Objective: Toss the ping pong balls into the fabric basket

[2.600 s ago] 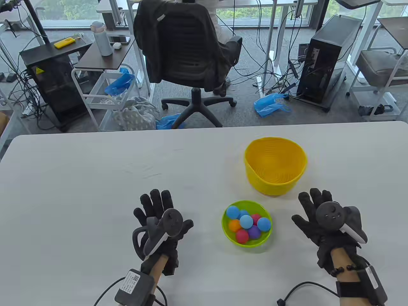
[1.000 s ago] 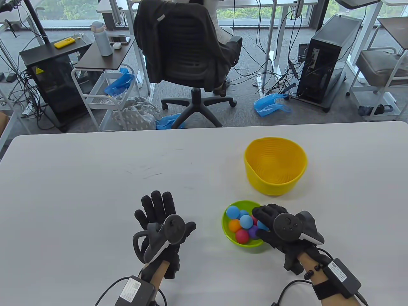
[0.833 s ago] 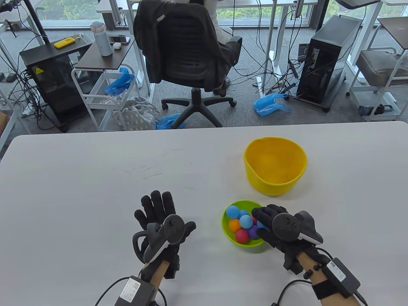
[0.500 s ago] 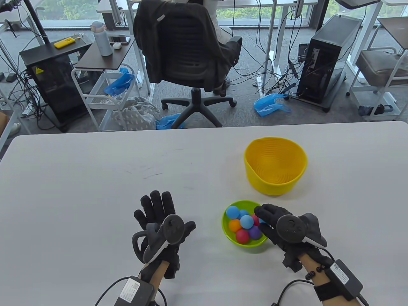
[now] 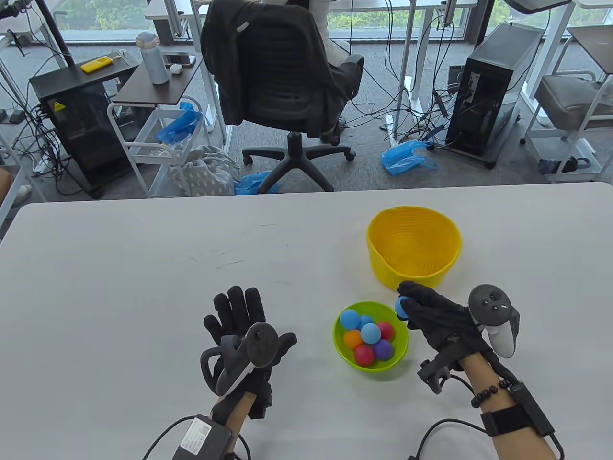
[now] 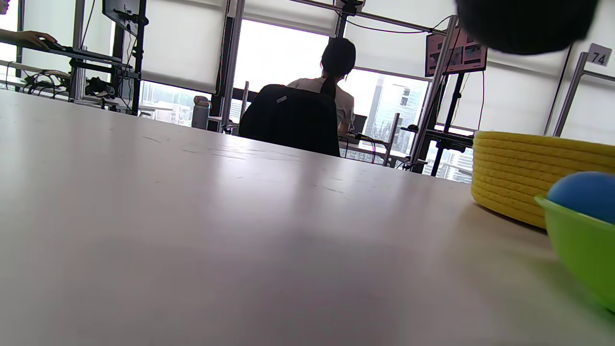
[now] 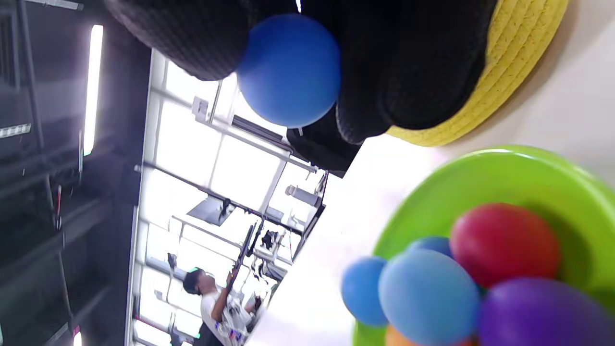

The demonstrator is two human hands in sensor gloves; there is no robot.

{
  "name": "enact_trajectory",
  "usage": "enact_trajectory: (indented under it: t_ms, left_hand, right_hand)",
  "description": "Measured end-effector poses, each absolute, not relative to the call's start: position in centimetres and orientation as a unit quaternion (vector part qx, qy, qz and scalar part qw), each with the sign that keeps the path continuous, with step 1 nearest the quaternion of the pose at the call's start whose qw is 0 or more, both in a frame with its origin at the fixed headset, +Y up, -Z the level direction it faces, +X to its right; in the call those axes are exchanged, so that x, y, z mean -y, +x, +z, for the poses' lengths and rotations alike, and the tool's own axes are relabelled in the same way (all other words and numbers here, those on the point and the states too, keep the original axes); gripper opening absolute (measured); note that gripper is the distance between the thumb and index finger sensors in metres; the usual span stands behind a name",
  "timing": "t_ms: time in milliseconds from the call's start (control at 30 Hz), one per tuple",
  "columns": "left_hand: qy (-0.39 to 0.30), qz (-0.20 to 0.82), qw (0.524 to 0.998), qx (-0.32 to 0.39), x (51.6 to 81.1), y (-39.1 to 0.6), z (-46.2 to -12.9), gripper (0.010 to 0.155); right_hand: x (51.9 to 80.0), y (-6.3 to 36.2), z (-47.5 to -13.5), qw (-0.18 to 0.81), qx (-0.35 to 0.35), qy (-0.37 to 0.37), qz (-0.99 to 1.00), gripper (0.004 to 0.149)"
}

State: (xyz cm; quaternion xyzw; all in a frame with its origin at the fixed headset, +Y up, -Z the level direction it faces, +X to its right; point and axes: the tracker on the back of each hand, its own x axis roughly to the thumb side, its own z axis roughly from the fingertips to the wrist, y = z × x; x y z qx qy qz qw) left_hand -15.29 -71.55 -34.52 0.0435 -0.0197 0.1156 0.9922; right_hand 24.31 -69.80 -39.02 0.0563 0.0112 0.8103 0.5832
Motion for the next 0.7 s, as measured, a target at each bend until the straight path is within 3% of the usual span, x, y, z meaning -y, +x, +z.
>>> enact_trajectory:
  t_ms: [133,267,400,567,700]
  left_hand:
    - [0.043,0.118,0.992,0.02,71.5,-15.3,-34.5,0.111]
    - [0.043,0.12,0.992,0.019,71.5,-15.3,-34.5,0.111]
    - [0.043,0.124,0.991,0.018,71.5,-15.3,-34.4,0.111]
    - [0.044,0.132,0.99,0.016,71.4,-15.4,-34.5,0.111]
    - [0.04,0.136,0.99,0.015,71.4,-15.5,-34.5,0.111]
  right_hand:
    - [69.9,25.4,-40.9,0.626,-0.009,0.002,0.78,0.058]
    - [70.5,26.5,-42.2,0.676,-0.013,-0.027,0.736,0.077]
    - [71.0,27.7,-41.9,0.716,0.011,-0.068,0.694,0.083]
    - [70.8,28.8,-40.6,0.723,0.074,-0.082,0.682,0.079]
    - [70.4,28.4,-39.3,0.696,0.114,-0.048,0.707,0.071]
